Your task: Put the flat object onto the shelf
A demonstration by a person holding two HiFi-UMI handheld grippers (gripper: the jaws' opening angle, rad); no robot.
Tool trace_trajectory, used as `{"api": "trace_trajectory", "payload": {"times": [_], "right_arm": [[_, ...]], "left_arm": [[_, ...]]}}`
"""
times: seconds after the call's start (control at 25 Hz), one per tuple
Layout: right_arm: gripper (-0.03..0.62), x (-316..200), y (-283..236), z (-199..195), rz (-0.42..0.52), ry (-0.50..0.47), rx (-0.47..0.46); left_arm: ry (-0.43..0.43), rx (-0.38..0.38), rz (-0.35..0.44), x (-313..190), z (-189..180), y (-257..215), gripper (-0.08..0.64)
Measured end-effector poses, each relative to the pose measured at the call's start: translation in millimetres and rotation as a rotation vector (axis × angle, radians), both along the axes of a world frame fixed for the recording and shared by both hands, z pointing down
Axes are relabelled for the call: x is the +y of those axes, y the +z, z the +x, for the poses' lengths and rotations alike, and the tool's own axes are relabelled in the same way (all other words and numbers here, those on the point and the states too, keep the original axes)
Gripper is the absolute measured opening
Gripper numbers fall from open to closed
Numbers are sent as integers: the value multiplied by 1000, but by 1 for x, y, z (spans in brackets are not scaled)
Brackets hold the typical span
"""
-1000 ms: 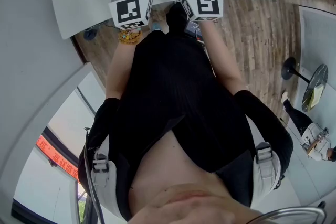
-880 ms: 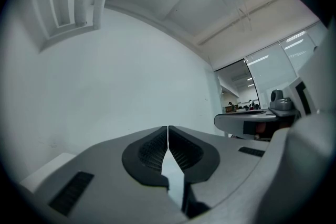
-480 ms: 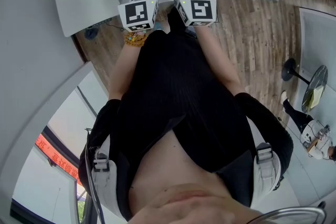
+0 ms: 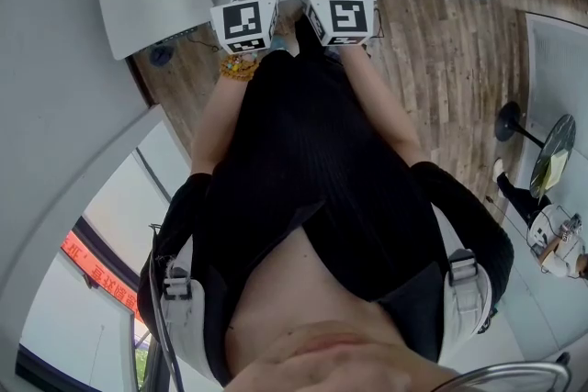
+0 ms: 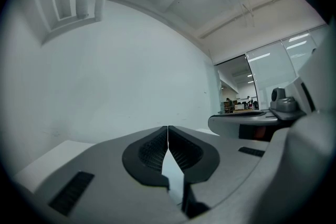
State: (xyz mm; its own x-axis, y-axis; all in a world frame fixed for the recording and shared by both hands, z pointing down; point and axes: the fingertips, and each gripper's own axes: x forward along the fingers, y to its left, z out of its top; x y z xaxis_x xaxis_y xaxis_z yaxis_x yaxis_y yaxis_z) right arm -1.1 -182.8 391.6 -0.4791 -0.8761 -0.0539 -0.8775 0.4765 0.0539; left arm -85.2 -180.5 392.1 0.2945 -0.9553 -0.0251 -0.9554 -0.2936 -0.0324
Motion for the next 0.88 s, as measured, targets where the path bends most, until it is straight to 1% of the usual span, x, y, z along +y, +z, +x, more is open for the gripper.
{"api": "trace_trajectory", "payload": {"times": [0.28, 0.72, 0.88], "right_arm": [[35, -1, 1, 0, 1, -8, 1], [35, -9, 0, 23, -3, 9, 8], [35, -13, 6, 36, -11, 29, 18]], "left_arm": [[-2, -3, -8, 0, -3, 5, 15], [1, -3, -11, -2, 2, 3, 14], [0, -4, -18, -3, 2, 6, 14]]}}
